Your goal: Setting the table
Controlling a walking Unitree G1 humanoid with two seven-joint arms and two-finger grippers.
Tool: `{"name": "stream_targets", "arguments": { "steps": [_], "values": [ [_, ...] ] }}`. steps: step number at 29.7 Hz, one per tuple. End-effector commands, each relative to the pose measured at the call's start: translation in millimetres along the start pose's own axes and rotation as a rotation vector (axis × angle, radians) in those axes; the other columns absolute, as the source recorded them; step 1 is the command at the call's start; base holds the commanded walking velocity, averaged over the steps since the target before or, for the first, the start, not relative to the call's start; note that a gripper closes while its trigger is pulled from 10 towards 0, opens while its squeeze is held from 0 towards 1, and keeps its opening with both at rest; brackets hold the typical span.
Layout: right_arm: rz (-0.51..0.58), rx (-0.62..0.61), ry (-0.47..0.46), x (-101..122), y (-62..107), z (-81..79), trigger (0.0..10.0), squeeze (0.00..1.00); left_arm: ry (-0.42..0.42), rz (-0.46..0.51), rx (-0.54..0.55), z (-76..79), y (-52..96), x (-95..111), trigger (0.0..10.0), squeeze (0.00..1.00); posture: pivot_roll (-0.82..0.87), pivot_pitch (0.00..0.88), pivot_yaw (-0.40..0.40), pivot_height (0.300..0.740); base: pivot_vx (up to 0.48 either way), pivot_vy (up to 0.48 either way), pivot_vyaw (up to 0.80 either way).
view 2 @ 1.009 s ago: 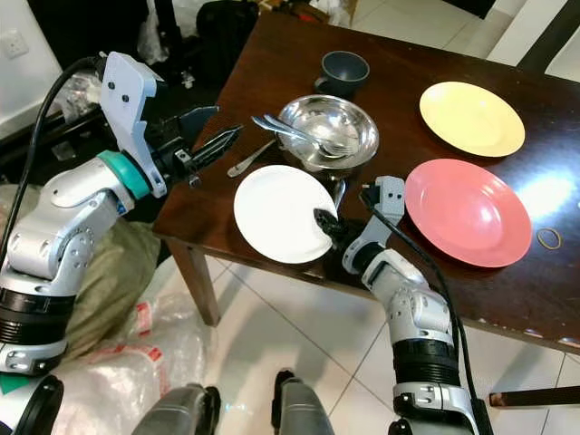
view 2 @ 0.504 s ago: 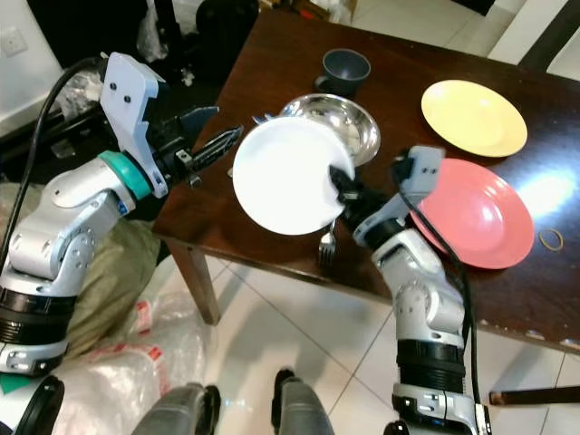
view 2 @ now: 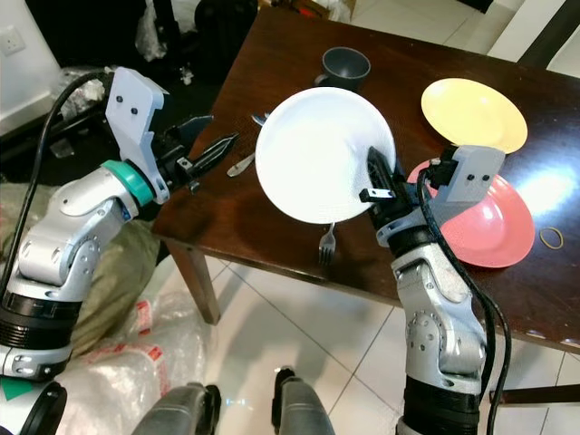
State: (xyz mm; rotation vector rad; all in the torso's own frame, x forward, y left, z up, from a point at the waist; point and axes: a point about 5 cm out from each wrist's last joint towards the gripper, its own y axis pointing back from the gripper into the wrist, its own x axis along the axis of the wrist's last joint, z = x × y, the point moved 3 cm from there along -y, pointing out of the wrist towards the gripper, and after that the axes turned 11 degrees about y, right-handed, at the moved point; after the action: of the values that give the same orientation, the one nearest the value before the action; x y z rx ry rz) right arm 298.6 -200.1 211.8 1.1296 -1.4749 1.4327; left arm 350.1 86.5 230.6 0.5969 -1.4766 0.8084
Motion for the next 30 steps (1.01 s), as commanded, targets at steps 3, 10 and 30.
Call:
{"name": "stream_targets", "arguments": {
  "steps": [3,10,30],
  "values": [
    [0.027,-0.15,0.027,6,7.8,19.9,10.0,0.0,0.02,-0.058,0.045,0.9,3.0,-24,10.0,0.0,0.07,0.085,0.025,0.74,0.0,0.0,0.0],
    [0.012,-0.192,0.035,6,5.3,25.0,10.0,0.0,0.027,-0.048,0.066,-0.2,-0.1,-25,10.0,0.0,0.07,0.085,0.023,0.74,0.0,0.0,0.0],
    [-0.007,-0.257,0.055,2,5.3,29.5,10.0,0.0,0.022,-0.034,0.093,-1.2,-6.0,-25,10.0,0.0,0.06,0.089,0.021,0.74,0.0,0.0,0.0]
  ]
}}
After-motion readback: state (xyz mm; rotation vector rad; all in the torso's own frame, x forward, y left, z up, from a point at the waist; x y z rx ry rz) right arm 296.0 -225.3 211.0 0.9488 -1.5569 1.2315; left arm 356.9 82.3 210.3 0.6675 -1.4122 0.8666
